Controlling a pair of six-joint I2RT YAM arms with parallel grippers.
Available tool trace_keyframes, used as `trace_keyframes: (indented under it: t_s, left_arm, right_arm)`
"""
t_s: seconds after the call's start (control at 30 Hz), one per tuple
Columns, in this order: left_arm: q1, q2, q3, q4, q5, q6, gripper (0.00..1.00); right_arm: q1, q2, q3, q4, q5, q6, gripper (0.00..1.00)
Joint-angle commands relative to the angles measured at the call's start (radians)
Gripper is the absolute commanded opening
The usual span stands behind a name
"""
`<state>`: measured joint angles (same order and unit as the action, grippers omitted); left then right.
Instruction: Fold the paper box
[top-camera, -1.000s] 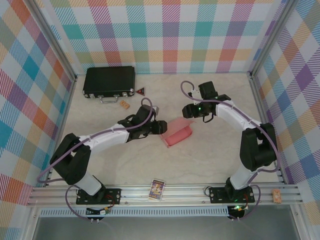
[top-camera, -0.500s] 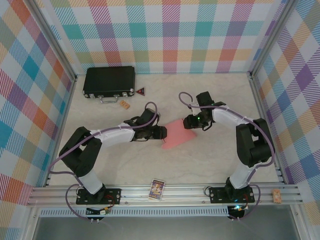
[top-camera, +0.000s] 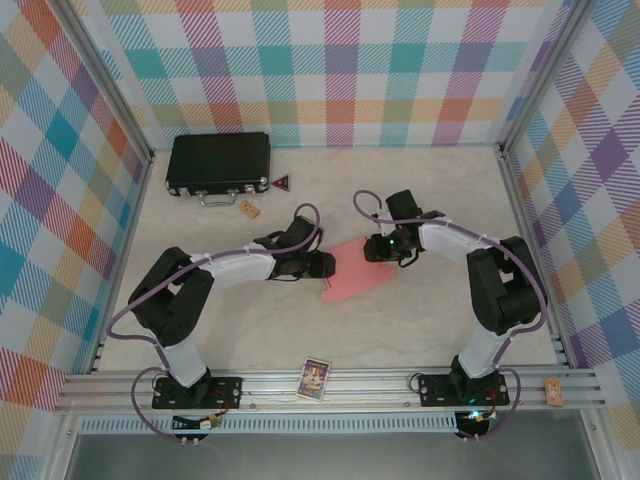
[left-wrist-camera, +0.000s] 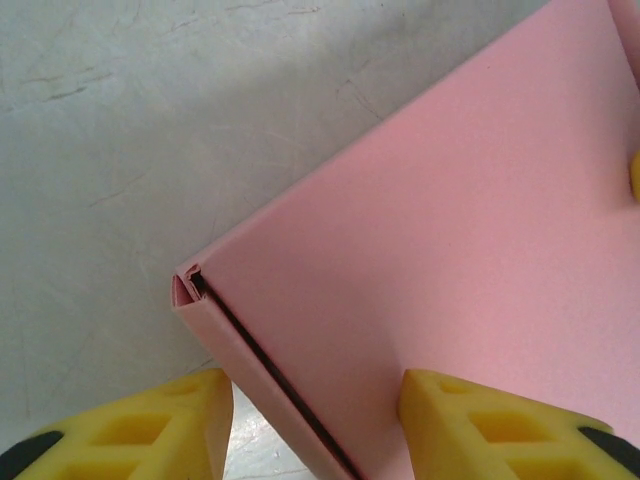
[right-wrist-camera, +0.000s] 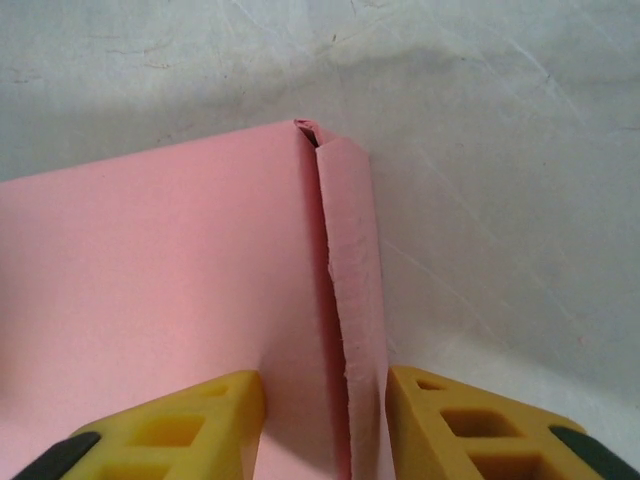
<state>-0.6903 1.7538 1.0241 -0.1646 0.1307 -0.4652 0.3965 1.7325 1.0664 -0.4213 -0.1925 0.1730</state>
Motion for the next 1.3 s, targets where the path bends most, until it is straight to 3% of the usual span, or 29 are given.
trace_keyframes:
  t_s: [0.0,0.3,0.63,0.87,1.27]
  left_arm:
    - [0.002,0.056,0.022,-0.035,-0.031,0.029,0.48]
    - [0.012,0.083,0.065,-0.067,-0.044,0.071,0.50]
    - [0.014,-0.033,0.033,-0.077,-0.083,0.102,0.67]
    - [0.018,-0.082,0.003,-0.056,-0.077,0.115,0.72]
    - [0.026,-0.047,-0.022,0.012,0.059,0.066,0.61]
  right_arm:
    - [0.042,0.019,-0.038,-0.018,0.038,0.037,0.38]
    - [0.061,-0.021,-0.061,-0.011,0.100,0.085,0.38]
    - [0.049,-0.143,-0.087,0.009,0.112,0.104,0.50]
    - [0.038,-0.192,-0.122,0.014,0.087,0.112,0.51]
    - [0.037,-0.098,-0.104,0.030,0.039,0.101,0.34]
